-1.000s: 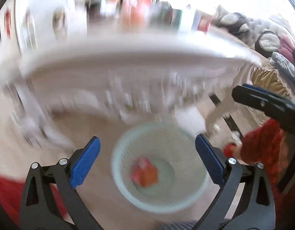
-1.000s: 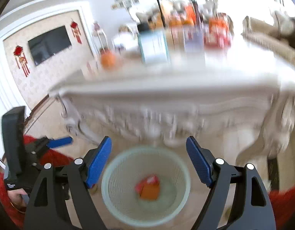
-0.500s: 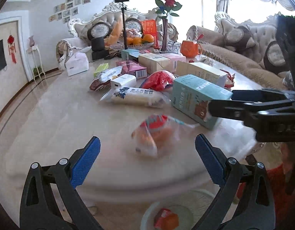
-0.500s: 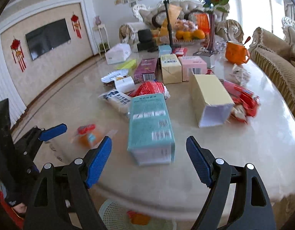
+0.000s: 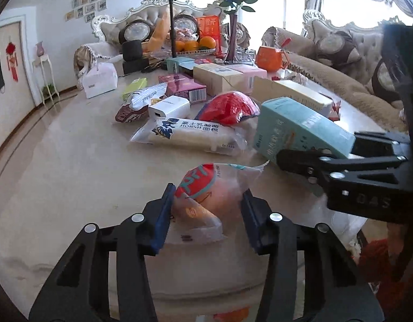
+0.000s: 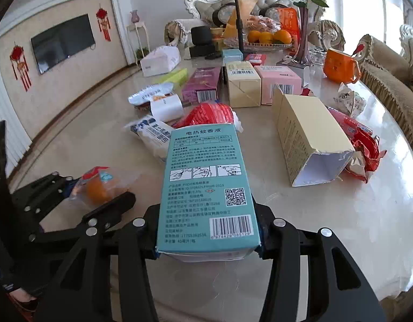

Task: Collect trash
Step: 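Drop the snack bag and teal box into the wastebasket with both tools, then grasp the white bread packet with the left tool while the right tool grasps the red wrapper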

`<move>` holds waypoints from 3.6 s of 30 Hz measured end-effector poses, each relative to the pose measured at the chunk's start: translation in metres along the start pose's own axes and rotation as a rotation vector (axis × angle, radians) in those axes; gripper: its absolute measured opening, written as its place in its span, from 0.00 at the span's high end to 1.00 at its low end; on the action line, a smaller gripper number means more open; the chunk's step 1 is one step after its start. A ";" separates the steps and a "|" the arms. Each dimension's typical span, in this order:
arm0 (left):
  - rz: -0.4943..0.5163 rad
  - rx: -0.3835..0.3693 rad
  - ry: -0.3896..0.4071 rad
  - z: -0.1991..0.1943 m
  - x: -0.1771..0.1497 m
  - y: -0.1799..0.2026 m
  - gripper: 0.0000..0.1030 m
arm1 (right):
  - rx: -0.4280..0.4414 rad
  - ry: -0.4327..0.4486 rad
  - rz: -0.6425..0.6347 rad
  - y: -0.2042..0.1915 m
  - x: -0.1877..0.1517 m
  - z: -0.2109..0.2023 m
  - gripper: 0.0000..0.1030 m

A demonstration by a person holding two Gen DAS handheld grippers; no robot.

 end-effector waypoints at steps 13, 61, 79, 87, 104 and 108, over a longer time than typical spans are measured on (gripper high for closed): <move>-0.119 -0.154 0.073 -0.096 -0.049 0.005 0.55 | 0.142 0.134 0.074 0.004 -0.051 -0.111 0.54; -0.129 -0.090 -0.342 -0.005 -0.218 0.037 0.10 | -0.030 -0.252 0.099 -0.008 -0.225 -0.017 0.23; -0.387 0.056 -0.101 -0.075 -0.048 -0.014 0.10 | -0.128 0.208 0.143 0.076 -0.069 -0.118 0.23; -0.631 0.107 -0.096 0.000 0.045 -0.024 0.10 | -0.208 0.142 0.125 0.122 -0.002 -0.062 0.23; -0.620 0.419 -0.204 0.075 0.075 -0.028 0.09 | -0.188 0.052 0.084 0.151 0.033 -0.009 0.23; -0.492 0.403 -0.179 0.067 0.065 -0.030 0.09 | -0.163 0.009 0.036 0.150 0.038 0.001 0.23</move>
Point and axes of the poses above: each gripper's, at about its wrist camera, not at the fingertips, and z roughly the way its jaws point, y to its right, x to its top, the point moved 1 cm from there along z, roughly the way its jaws point, and after that the axes turned 7 degrees about -x, right-handed, at the moved point
